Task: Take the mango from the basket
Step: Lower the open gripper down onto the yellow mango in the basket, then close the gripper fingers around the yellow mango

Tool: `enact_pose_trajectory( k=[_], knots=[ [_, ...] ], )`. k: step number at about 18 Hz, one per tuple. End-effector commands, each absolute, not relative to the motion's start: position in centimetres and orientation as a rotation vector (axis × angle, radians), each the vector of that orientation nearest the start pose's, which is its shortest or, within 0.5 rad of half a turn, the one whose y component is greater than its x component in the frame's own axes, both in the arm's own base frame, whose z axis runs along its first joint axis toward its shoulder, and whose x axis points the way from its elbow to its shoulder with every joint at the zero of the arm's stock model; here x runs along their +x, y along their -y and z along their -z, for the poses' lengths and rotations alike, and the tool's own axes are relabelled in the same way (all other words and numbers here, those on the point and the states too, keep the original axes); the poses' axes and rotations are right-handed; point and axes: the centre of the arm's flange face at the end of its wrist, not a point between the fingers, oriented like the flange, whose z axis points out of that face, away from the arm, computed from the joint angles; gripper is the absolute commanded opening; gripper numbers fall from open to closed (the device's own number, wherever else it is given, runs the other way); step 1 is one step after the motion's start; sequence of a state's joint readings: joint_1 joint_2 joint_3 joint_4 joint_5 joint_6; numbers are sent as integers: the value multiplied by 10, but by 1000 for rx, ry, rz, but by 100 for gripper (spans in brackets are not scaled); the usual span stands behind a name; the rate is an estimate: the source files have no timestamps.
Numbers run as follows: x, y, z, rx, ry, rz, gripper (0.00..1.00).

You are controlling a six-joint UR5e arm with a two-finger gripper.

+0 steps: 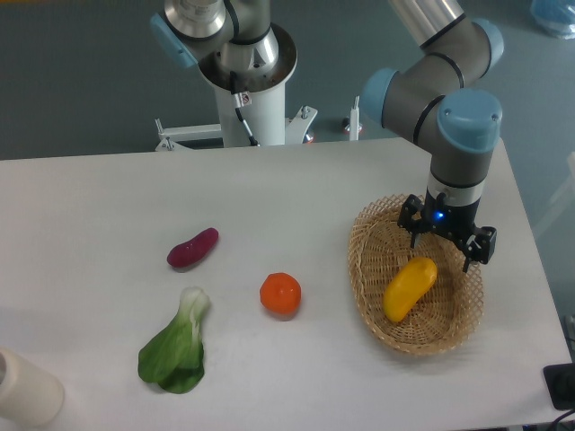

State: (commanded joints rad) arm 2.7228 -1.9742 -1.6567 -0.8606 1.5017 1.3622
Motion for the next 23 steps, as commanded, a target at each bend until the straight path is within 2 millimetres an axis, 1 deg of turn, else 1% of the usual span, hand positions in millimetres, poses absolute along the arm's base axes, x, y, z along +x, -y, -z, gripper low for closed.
enact_pose_trajectory(
  k=[1, 3, 7, 8, 11, 12, 13, 16, 20, 23],
  knots=[
    [-520, -385, -291, -2977, -332, -277, 100],
    [-522, -384, -293, -2974, -326, -285, 100],
    [-520, -386, -281, -2983, -323, -254, 100],
    [-518, -392, -271, -2989, -300, -229, 100],
    [-518, -404, -260, -2988, -222, -228, 100],
    [-512, -411, -252, -2990, -208, -214, 100],
    [-509, -413, -247, -2994, -200, -203, 100],
    [-509, -414, -245, -2994, -196, -197, 100],
    [-511, -416, -232, -3006, -213, -178, 100],
    [-510, -416, -228, -3009, -209, -169, 100]
  ],
)
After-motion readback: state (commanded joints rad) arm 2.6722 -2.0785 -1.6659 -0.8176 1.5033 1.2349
